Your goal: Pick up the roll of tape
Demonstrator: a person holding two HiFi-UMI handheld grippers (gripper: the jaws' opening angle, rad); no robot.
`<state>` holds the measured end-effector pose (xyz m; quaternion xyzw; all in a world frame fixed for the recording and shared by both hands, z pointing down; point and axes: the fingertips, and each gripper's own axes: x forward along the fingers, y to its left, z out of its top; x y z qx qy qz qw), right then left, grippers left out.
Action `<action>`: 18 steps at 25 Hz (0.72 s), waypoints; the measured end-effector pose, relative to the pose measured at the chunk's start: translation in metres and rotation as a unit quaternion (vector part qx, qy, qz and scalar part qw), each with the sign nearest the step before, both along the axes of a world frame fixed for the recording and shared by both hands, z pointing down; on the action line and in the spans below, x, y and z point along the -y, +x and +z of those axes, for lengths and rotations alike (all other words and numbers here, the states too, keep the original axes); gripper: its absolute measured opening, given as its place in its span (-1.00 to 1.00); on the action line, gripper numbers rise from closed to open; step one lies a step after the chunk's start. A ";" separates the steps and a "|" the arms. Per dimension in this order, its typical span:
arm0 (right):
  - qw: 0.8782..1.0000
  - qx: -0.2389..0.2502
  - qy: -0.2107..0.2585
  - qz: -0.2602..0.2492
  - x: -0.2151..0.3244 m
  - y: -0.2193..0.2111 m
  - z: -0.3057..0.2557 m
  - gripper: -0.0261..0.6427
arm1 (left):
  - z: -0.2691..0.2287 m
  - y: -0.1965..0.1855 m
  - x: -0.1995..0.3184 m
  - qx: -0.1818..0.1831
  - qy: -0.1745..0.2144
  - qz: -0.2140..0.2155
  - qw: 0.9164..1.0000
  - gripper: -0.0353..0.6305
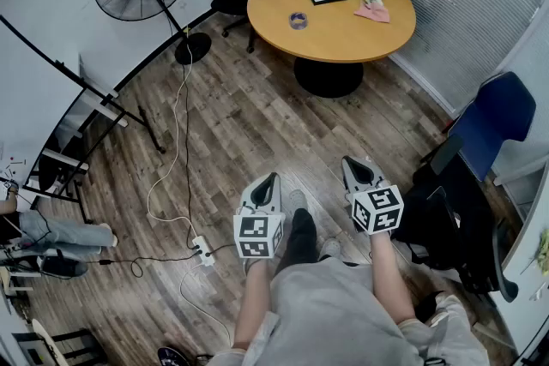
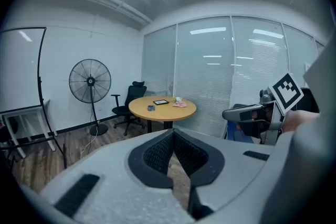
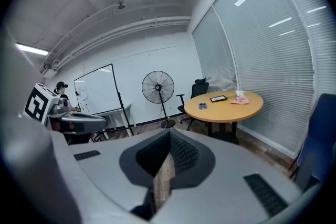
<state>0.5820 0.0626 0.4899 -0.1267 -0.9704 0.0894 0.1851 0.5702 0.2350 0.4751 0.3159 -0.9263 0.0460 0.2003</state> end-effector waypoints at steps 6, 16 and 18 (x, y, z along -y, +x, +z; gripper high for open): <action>1.000 -0.004 0.003 -0.009 -0.004 -0.036 0.000 -0.94 | -0.003 -0.039 -0.003 -0.001 0.001 0.002 1.000 -0.87; 1.000 -0.020 0.004 0.013 0.017 -0.120 0.006 -0.93 | 0.003 -0.138 0.008 -0.015 0.013 0.021 1.000 -0.87; 1.000 -0.021 0.001 0.018 0.020 -0.142 0.007 -0.93 | 0.003 -0.165 0.011 -0.013 0.015 0.026 0.999 -0.87</action>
